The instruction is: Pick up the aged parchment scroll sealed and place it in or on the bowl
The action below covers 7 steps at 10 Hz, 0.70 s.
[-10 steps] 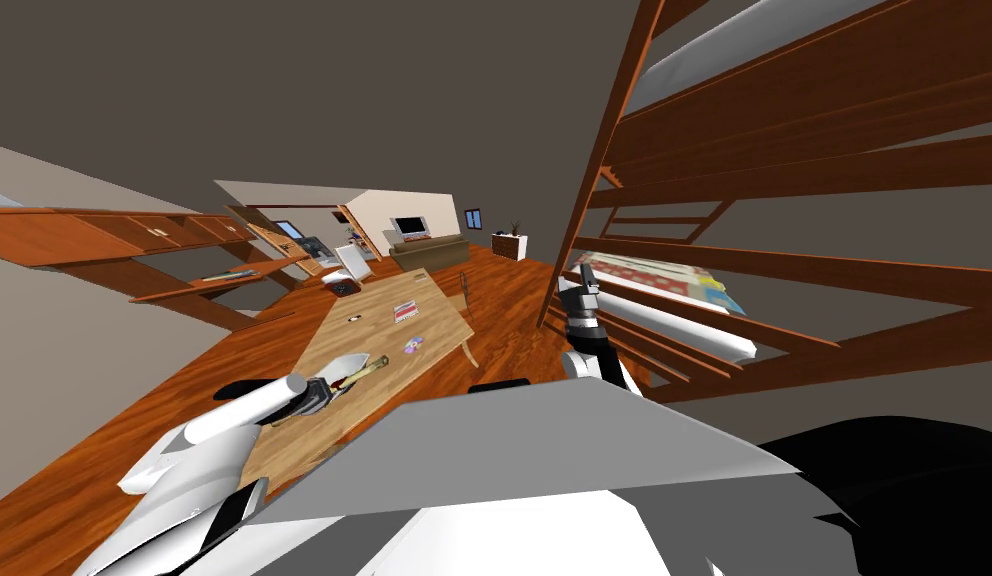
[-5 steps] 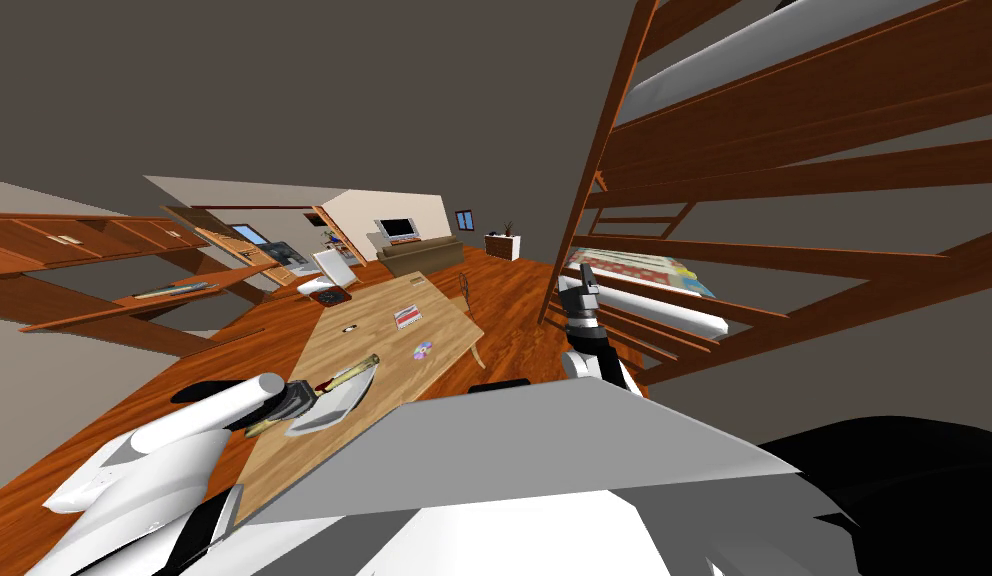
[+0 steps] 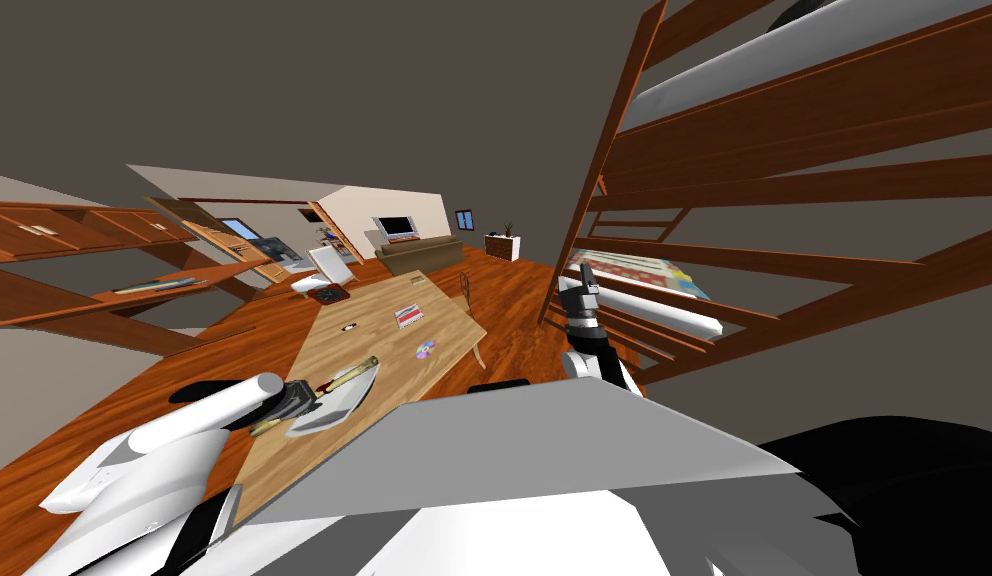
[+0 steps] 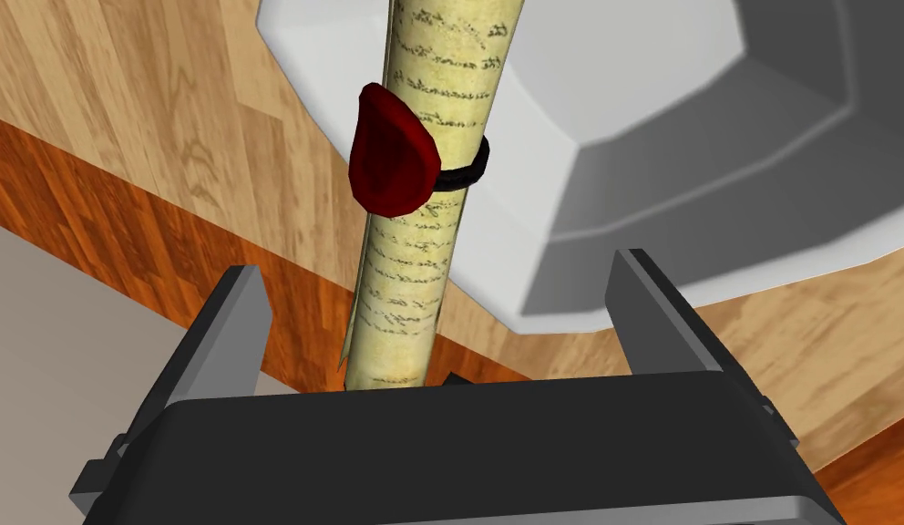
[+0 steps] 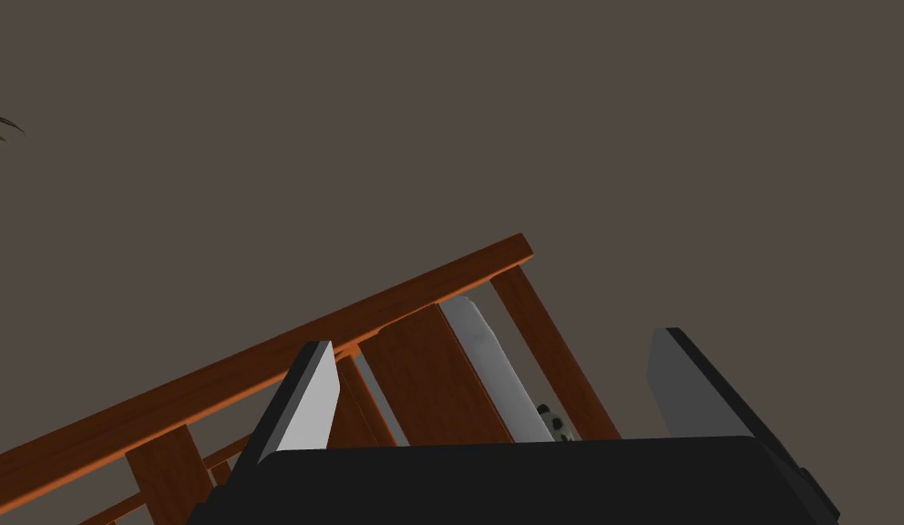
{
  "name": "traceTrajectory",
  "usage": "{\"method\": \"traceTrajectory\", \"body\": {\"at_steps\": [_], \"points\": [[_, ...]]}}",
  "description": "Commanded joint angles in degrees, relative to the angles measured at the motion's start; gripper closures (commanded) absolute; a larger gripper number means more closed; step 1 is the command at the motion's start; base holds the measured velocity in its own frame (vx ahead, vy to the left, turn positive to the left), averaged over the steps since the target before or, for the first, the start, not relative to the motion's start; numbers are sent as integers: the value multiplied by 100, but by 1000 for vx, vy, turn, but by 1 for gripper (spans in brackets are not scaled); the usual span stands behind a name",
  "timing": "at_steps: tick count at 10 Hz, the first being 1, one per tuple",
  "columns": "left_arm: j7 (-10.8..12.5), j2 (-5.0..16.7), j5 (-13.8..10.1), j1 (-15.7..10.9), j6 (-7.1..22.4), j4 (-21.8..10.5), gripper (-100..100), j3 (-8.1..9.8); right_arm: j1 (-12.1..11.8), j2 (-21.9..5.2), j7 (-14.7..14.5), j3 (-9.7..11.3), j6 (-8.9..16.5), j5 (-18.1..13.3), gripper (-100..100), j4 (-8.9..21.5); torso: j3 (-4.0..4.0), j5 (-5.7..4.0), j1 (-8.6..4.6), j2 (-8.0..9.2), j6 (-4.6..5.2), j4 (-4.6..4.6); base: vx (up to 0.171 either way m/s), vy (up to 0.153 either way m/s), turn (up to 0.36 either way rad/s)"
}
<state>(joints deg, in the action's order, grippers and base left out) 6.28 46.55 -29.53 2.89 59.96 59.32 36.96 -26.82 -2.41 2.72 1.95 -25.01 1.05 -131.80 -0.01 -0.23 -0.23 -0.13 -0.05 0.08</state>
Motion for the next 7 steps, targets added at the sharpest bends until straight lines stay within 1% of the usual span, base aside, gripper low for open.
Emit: {"method": "traceTrajectory", "body": {"at_steps": [1,2,3,6,7], "points": [[0,0,0,0,0,0,-100,0,0,0,0,0,0,0,0,0,0,0,0,0,0,0,0,0,0],[0,0,0,0,0,0,0,0,0,0,0,0,0,0,0,0,0,0,-1,0,0,0,0,0,0],[6,121,-79,36,232,143,-100,80,0,0,0,0,0,0,0,0,0,0,-1,0,0,0,-3,-8,-5],[13,242,-158,71,464,287,-100,160,0,0,0,0,0,0,0,0,0,-2,-5,1,0,0,-1,-9,-2],[17,323,-211,95,619,382,-100,214,0,0,0,0,0,0,0,0,1,-2,-5,1,0,0,-2,-8,-2]]}}
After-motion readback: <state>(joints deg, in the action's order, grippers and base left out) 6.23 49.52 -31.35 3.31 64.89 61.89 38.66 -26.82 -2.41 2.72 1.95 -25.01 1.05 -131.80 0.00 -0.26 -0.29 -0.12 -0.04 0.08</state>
